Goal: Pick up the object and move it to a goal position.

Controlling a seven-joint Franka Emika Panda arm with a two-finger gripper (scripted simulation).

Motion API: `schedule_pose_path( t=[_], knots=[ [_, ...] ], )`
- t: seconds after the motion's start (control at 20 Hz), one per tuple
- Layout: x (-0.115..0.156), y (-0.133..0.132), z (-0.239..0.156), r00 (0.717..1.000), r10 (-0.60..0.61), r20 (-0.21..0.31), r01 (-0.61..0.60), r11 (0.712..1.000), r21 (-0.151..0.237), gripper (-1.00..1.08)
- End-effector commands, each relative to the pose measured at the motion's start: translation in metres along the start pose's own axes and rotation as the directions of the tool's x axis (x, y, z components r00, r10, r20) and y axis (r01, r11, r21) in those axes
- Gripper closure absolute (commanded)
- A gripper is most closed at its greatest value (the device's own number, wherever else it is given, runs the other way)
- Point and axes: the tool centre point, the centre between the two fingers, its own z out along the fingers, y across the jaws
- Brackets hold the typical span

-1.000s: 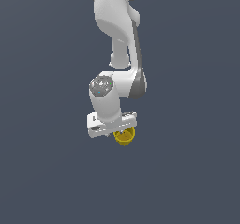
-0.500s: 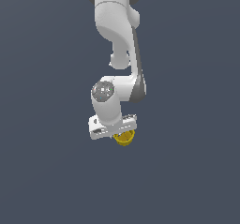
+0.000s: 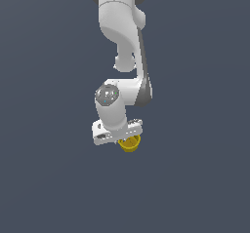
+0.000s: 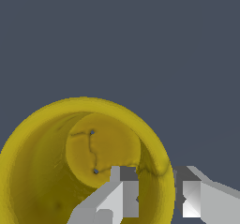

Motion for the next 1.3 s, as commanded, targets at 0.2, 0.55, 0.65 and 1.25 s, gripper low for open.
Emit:
schedule_pose_path(
  t=[0.2,0.55,0.65,1.25],
  knots=[
    [0.011,0.002,-0.030,0.999,-0.019,-0.031,0.019,1.000,-0.005,1.08],
    [0.036,0.006,-0.114,0.991,-0.074,-0.112,0.072,0.997,-0.019,1.08],
    [0.044,0.007,-0.149,0.985,-0.097,-0.145,0.094,0.995,-0.025,1.08],
    [0.070,0.009,-0.346,0.921,-0.218,-0.322,0.207,0.976,-0.069,1.08]
  ],
)
